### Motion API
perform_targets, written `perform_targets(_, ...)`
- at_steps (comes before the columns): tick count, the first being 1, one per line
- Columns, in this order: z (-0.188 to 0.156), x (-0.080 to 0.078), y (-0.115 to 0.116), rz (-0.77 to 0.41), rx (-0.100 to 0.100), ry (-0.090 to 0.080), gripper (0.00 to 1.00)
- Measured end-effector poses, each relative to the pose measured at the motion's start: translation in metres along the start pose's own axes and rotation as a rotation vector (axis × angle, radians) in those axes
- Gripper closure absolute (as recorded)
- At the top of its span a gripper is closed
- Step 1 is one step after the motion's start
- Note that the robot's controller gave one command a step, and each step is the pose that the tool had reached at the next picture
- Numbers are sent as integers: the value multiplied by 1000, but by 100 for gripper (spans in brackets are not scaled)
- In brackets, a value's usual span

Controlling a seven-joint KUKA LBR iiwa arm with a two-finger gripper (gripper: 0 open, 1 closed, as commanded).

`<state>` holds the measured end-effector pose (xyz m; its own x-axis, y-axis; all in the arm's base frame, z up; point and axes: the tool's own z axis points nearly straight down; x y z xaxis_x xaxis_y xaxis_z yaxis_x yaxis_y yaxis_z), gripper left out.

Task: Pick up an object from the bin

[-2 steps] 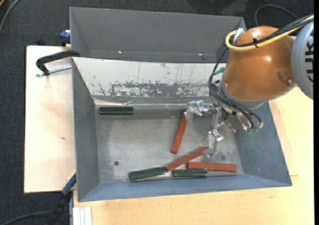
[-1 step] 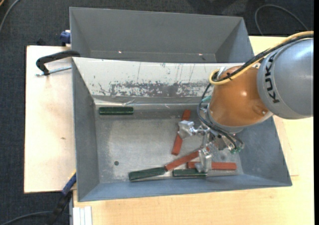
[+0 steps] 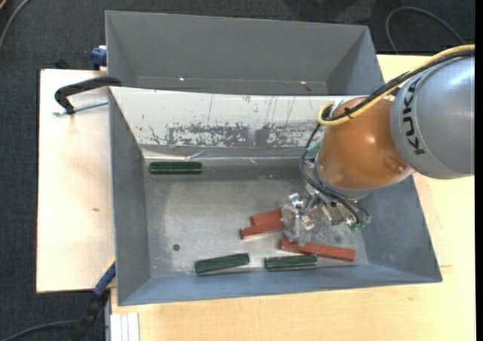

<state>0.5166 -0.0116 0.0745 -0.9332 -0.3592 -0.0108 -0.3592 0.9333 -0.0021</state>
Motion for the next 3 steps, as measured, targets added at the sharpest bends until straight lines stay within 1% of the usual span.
perform_targets(1,2,1,0,0,-1,1,0)
perform_targets(2,4,3,1,0,-3,9,100)
perform_targets(3,-182,-47,-13,0,3,-6,100)
